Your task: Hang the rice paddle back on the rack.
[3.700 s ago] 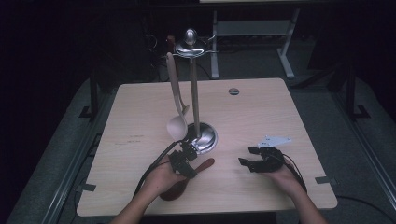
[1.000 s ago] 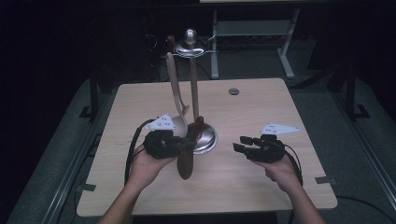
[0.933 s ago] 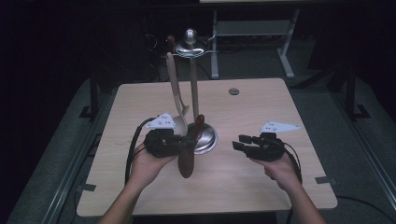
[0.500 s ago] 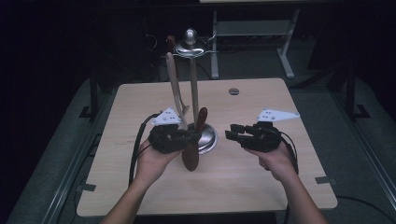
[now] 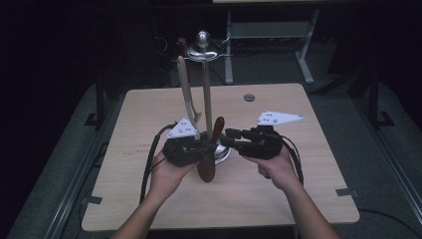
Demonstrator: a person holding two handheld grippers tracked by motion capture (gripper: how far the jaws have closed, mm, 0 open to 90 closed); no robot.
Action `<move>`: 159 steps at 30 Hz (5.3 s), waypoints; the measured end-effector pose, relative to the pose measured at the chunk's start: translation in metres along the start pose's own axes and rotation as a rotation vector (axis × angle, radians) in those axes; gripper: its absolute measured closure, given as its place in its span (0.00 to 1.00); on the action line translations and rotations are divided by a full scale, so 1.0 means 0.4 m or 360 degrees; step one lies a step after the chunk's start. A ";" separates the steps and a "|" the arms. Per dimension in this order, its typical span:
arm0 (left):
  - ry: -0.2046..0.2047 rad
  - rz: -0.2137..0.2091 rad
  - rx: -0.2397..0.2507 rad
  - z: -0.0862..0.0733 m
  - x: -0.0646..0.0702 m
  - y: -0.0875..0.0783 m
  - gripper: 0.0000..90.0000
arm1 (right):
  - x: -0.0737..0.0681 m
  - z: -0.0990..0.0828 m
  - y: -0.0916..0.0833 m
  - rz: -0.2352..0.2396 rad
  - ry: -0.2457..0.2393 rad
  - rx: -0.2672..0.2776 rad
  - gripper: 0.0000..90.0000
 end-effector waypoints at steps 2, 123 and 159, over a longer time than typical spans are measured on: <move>0.0000 0.0009 0.0008 0.000 0.002 -0.001 0.87 | -0.006 0.005 0.010 0.0007 0.0000 0.0000 0.68; -0.0054 -0.0071 -0.0427 -0.373 -0.162 -0.107 0.20 | 0.050 0.367 0.076 0.0495 -0.0272 0.0042 0.86; -0.0036 -0.0065 -0.0415 -0.366 -0.164 -0.119 0.19 | 0.088 0.213 -0.027 0.0021 -0.0337 -0.0015 0.33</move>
Point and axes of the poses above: each handheld gripper's, and its own axes: y roughly forward along the jaws, z roughly out of its top, x roughly to its right, the point moved 1 cm from there along y, roughly forward along the jaws, and after that the axes turned 7 degrees about -z, right-handed, at the moved point
